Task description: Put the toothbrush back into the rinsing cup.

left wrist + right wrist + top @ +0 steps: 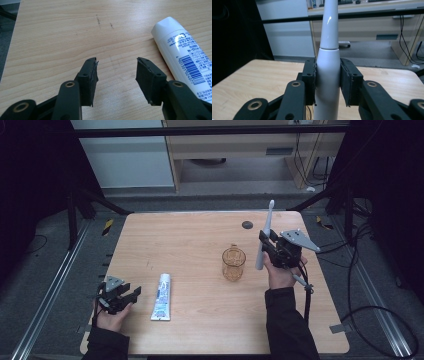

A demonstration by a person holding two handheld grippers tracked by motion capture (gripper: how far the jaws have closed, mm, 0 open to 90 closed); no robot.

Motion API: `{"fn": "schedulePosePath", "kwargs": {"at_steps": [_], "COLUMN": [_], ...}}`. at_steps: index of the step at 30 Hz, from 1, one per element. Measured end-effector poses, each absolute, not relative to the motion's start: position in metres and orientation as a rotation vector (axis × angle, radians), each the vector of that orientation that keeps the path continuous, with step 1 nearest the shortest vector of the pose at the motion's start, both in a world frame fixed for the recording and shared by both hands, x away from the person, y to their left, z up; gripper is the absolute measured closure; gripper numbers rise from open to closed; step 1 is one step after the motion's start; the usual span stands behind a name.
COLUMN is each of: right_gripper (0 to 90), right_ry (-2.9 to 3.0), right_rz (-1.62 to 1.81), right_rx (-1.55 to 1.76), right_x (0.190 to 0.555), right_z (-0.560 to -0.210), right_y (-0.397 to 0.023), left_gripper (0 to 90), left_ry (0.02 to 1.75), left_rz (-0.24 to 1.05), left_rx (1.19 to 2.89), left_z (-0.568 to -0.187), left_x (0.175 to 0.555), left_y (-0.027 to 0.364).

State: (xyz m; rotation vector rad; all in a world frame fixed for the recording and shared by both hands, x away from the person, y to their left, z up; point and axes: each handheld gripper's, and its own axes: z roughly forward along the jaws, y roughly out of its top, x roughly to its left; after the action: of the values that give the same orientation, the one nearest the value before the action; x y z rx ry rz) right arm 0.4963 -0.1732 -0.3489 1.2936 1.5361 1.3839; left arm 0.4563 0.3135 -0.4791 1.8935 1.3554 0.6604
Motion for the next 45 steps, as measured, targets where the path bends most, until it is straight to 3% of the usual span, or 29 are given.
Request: {"fn": "schedulePosePath", "kwargs": {"at_steps": [17, 45], "right_gripper": [67.7, 67.6], "right_ry": [1.466, 1.527], "right_rz": [1.472, 1.442], "right_rx": [1.238, 1.246], "right_x": [0.513, 0.533], "right_z": [-0.340, -0.386], "right_y": [-0.146, -0.123], "left_gripper": [50.4, 50.4], "left_ry": [1.356, 1.355], "left_rz": [0.660, 0.661], "left_rx": [1.889, 1.888], "left_z": [-0.479, -0.479], "left_x": [0.456, 0.456], "left_y": [0.314, 0.314]}}
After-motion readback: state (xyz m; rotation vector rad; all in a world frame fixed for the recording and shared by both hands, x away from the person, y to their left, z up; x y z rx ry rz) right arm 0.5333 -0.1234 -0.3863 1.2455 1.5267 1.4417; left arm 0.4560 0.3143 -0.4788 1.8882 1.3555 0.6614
